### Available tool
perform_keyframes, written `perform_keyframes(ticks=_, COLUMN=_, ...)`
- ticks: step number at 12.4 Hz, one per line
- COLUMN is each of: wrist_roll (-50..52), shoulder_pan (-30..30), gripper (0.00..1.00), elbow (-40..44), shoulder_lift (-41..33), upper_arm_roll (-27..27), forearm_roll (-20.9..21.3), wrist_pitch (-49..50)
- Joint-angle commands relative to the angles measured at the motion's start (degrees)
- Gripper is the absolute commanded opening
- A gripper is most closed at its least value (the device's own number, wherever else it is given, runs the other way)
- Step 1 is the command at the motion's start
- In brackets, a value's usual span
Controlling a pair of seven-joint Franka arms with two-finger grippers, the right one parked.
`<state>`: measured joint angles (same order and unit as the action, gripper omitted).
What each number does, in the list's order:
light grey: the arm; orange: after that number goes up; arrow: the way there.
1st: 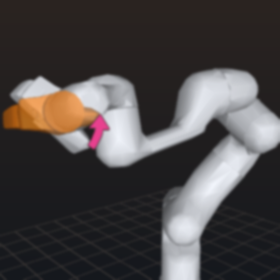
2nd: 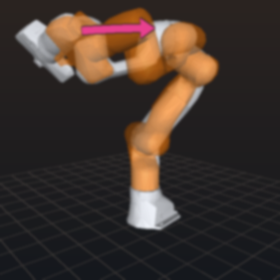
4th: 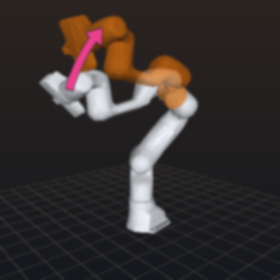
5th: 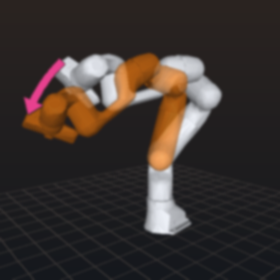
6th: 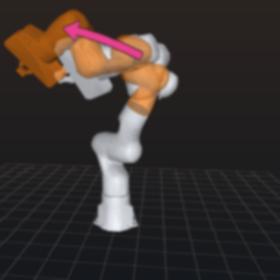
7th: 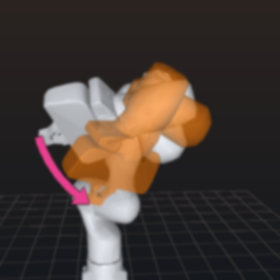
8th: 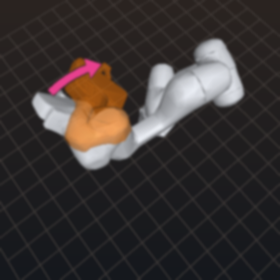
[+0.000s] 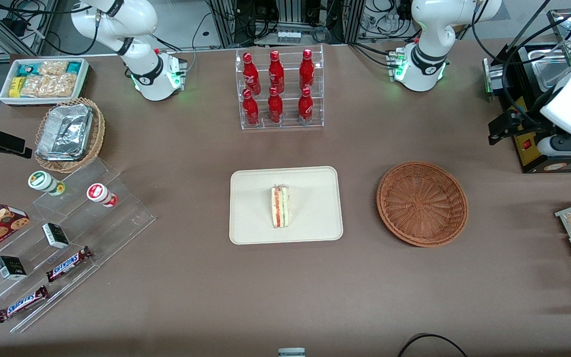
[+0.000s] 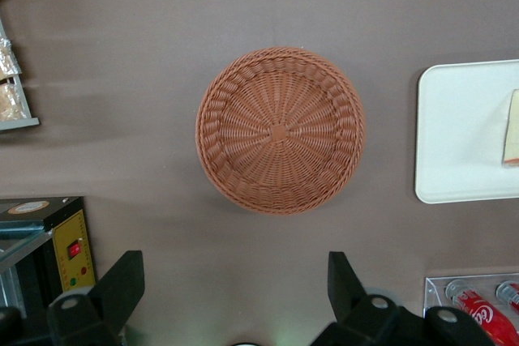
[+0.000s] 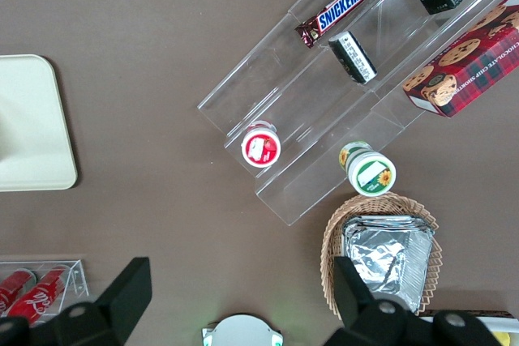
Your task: Place sandwich from basket to tray
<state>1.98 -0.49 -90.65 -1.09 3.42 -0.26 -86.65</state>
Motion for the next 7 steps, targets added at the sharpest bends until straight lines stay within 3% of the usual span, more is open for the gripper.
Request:
perform_keyframes(ticks=1, wrist_roll=-0.23, shoulder_pan=-3.46, gripper=1.0, elbow=-0.94, shoulder_lift=-1.29, upper_arm_roll=-3.67, forearm_roll=-0.62, wrist_pitch=1.21)
perform_keyframes(ticks=7, wrist_roll=0.83, shoulder_pan=-3.03, gripper=1.0, elbow=0.39, shoulder_lift=-1.28, upper_arm_roll=-3.95, forearm_roll=1.05, wrist_pitch=3.15)
